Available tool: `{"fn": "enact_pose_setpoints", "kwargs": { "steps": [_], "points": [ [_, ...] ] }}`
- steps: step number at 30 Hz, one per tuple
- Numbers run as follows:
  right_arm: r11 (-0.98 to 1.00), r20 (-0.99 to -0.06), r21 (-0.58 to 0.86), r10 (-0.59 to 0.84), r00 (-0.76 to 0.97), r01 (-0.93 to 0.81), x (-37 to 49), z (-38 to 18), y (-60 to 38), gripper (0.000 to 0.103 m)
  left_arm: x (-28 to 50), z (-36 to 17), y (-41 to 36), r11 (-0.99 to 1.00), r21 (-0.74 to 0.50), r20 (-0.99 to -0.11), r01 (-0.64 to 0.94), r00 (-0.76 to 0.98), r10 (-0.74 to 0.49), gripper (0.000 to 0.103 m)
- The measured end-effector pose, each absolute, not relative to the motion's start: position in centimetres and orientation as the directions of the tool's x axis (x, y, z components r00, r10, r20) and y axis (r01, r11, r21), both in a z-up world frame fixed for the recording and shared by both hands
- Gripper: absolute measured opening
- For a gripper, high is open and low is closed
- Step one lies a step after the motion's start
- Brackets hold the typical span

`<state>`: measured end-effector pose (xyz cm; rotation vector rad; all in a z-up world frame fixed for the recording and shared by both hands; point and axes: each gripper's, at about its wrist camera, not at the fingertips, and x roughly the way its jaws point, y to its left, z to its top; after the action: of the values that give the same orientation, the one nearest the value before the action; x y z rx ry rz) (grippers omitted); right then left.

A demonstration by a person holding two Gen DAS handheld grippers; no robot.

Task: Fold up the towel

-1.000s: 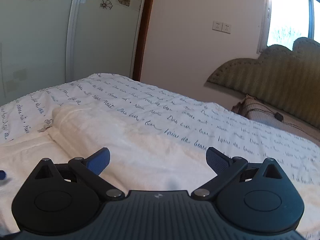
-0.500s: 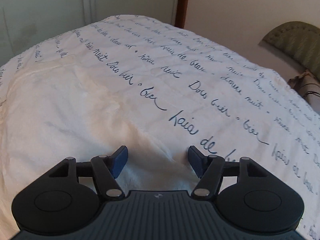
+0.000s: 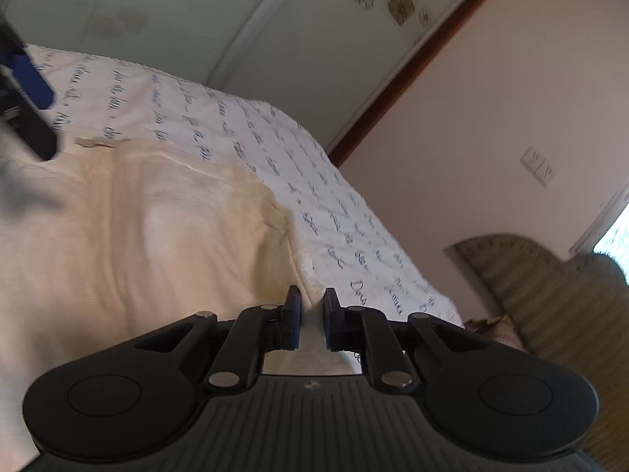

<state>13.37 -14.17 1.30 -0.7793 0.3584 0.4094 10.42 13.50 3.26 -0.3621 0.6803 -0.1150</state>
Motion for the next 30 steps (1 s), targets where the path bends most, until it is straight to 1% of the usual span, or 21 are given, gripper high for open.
{"fn": "enact_pose_setpoints", "kwargs": {
  "steps": [3,5,6,8,12,15,17,18,20,21,22,24,25,26,27,28,29,30],
  "points": [
    [0.571,-0.399,-0.67,0.263,0.878,-0.475,6.5,1.5,-13.0,0.012,10.0,2.9,16.3,0.791,-0.612,-0.517,-0.016,0.765,-0.384,0.102],
    [0.509,-0.399,-0.707,0.285,0.871,-0.491,2.2,0.9,-12.0,0.012,9.9,2.2,17.2,0.692,-0.722,-0.478,-0.015,0.733,-0.483,0.102],
    [0.465,-0.4,-0.737,0.284,0.871,-0.49,0.2,0.2,-11.5,0.012,9.9,2.0,17.3,0.66,-0.751,-0.467,-0.009,0.715,-0.52,0.102],
    [0.388,-0.437,-0.761,0.284,0.853,-0.52,-2.8,-1.4,-10.8,0.012,9.8,1.5,16.9,0.646,-0.763,-0.479,-0.015,0.684,-0.55,0.102],
    [0.37,-0.512,-0.728,0.267,0.817,-0.577,-5.7,-4.3,-10.8,0.011,8.8,1.0,16.3,0.687,-0.725,-0.531,-0.041,0.669,-0.52,0.102],
    [0.372,-0.511,-0.731,0.258,0.82,-0.572,-6.7,-5.6,-10.9,0.011,7.7,0.8,16.8,0.697,-0.714,-0.541,-0.067,0.684,-0.489,0.102],
    [0.302,-0.491,-0.781,0.244,0.836,-0.547,-7.6,-6.7,-10.6,0.011,6.7,1.1,16.7,0.714,-0.696,-0.541,-0.069,0.704,-0.459,0.102],
    [0.3,-0.484,-0.788,0.238,0.842,-0.538,-7.7,-7.0,-10.6,0.011,6.2,1.2,16.6,0.729,-0.681,-0.547,-0.074,0.714,-0.437,0.102],
    [0.375,-0.49,-0.748,0.247,0.836,-0.548,-7.1,-6.6,-10.9,0.011,5.9,1.1,16.5,0.748,-0.655,-0.571,-0.104,0.717,-0.4,0.102],
    [0.408,-0.493,-0.725,0.255,0.832,-0.555,-6.7,-6.3,-11.1,0.011,5.8,0.8,16.6,0.74,-0.66,-0.581,-0.131,0.713,-0.392,0.102],
    [0.428,-0.495,-0.711,0.258,0.83,-0.558,-6.5,-6.2,-11.3,0.011,5.8,0.3,17.0,0.72,-0.676,-0.58,-0.156,0.715,-0.39,0.1],
    [0.447,-0.482,-0.711,0.253,0.839,-0.543,-6.1,-6.2,-10.9,0.012,5.7,-0.5,17.6,0.699,-0.681,-0.595,-0.22,0.723,-0.352,0.087],
    [0.445,-0.467,-0.725,0.245,0.85,-0.526,-6.0,-6.3,-10.7,0.013,5.6,-0.9,17.9,0.695,-0.672,-0.617,-0.256,0.712,-0.334,0.068],
    [0.439,-0.447,-0.746,0.227,0.865,-0.501,-5.7,-6.4,-10.6,0.017,5.7,-1.2,18.1,0.692,-0.67,-0.629,-0.269,0.702,-0.335,0.051],
    [0.439,-0.428,-0.763,0.208,0.88,-0.475,-5.8,-6.4,-10.7,0.027,5.7,-1.6,18.4,0.687,-0.671,-0.634,-0.277,0.696,-0.338,0.044],
    [0.445,-0.414,-0.771,0.193,0.89,-0.455,-5.5,-6.3,-10.9,0.033,5.6,-1.8,18.6,0.684,-0.673,-0.634,-0.281,0.696,-0.338,0.037],
    [0.457,-0.404,-0.775,0.173,0.898,-0.436,-5.2,-6.1,-11.2,0.043,5.3,-1.9,18.8,0.69,-0.667,-0.634,-0.28,0.7,-0.328,0.028],
    [0.466,-0.402,-0.779,0.144,0.904,-0.421,-4.8,-5.9,-11.8,0.05,5.2,-1.8,18.8,0.705,-0.654,-0.637,-0.275,0.702,-0.317,0.022]
  ]
}}
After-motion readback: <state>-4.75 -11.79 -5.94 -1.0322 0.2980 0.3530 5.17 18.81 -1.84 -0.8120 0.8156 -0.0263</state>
